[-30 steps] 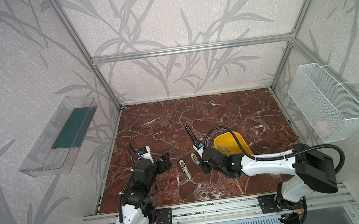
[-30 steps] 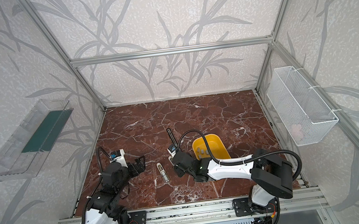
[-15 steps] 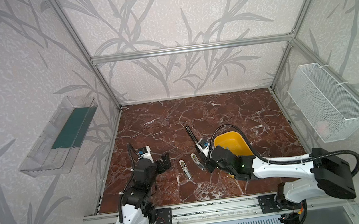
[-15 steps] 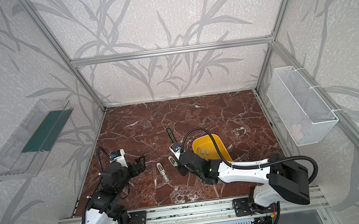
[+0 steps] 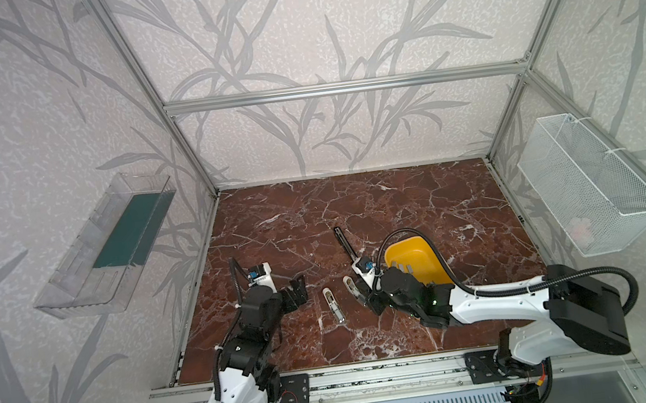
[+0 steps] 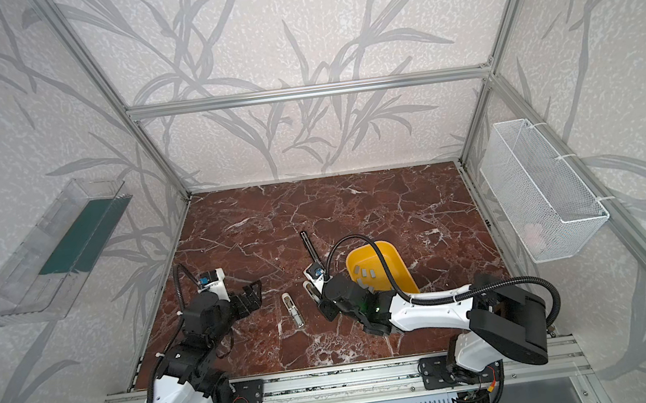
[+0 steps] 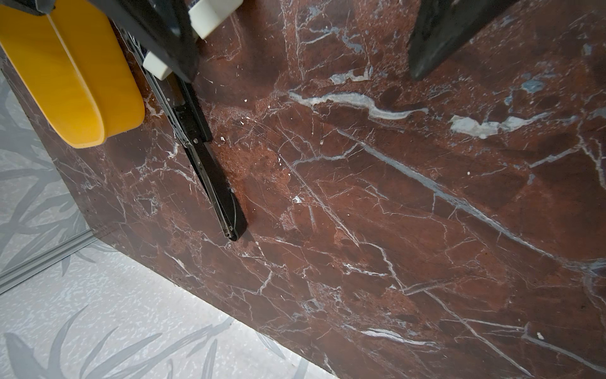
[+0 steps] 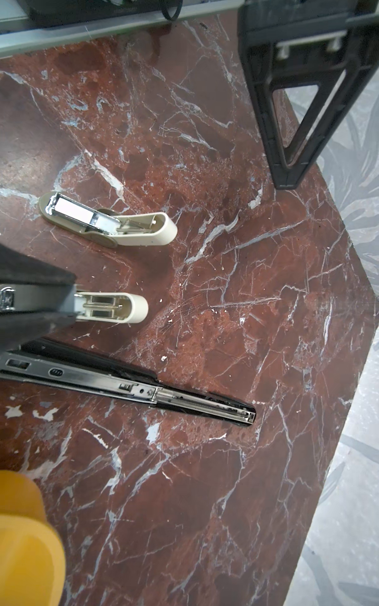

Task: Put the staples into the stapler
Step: 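Lower the staple strip into that cream-white stapler's open channel with the right gripper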

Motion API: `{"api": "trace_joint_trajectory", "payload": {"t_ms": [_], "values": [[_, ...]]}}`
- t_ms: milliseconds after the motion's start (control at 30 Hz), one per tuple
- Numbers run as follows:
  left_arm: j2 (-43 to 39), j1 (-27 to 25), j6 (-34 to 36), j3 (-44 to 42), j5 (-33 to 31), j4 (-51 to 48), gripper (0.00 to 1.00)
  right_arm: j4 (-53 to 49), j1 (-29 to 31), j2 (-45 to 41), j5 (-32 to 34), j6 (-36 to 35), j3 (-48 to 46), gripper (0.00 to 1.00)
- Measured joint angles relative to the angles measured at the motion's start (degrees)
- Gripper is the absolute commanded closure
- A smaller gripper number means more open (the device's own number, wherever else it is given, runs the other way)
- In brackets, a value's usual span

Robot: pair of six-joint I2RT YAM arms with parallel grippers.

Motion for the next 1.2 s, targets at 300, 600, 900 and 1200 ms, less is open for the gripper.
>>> {"api": "trace_joint_trajectory", "payload": {"t_ms": [300, 600, 900, 1200], "values": [[0.0, 0.0, 0.2, 0.0, 0.1, 0.0, 0.01, 12.6, 0.0, 4.6, -2.5, 1.0, -4.9, 1.0], [0.0, 0.0, 0.2, 0.0, 0.1, 0.2, 0.01, 10.3, 0.0, 4.7, 0.0, 3.4, -3.4, 1.0], [0.0, 0.0, 0.2, 0.0, 0.1, 0.2, 0.01, 4.1, 0.0, 5.4, 0.2, 5.5, 0.1, 1.0], [0.0, 0.0, 0.2, 0.0, 0.2, 0.3, 0.01, 0.5, 0.0, 6.1, 0.7, 5.9, 1.0, 1.0]]}}
